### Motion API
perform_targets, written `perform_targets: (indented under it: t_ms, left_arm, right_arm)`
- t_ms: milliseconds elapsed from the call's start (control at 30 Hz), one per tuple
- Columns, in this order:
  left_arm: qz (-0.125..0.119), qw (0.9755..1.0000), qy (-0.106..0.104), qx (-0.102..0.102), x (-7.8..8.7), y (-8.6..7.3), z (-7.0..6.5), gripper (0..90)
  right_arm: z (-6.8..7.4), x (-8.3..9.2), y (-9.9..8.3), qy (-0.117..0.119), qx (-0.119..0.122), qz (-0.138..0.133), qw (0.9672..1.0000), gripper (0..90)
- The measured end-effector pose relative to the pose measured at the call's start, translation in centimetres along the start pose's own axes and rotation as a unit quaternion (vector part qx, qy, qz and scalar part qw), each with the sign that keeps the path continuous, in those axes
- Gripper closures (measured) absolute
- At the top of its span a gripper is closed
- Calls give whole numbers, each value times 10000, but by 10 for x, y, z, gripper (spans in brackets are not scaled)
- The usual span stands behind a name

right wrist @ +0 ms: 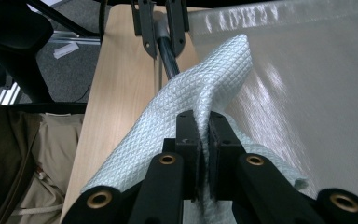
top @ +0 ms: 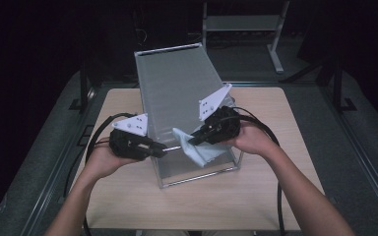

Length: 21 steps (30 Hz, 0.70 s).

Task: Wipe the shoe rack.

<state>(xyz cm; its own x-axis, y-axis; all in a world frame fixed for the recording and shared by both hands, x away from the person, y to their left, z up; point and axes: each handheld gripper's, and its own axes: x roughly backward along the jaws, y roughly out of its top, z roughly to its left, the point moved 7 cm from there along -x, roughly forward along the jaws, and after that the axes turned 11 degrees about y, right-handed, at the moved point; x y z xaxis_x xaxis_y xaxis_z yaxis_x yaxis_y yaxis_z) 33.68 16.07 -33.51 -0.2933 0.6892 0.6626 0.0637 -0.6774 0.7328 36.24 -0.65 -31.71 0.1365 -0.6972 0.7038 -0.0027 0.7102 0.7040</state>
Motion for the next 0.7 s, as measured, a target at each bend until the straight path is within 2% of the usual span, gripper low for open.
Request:
perform_targets:
  t_ms: [200,400,533,700]
  left_arm:
    - [-31,9999,-158,6,-4,4,-3,761]
    - [-83,9997,-249,-5,-3,8,-5,748]
    - [-57,9997,-248,-2,-3,10,-5,766]
    - [-48,9998,-173,43,-2,9,-4,778]
  right_arm:
    - [0,19,-21,-100,-205,-139,9996,845]
    - [0,32,-34,-164,-302,-102,9994,845]
    - [1,35,-36,-196,-325,-82,9992,845]
    - [1,28,-28,-193,-260,6,9995,842]
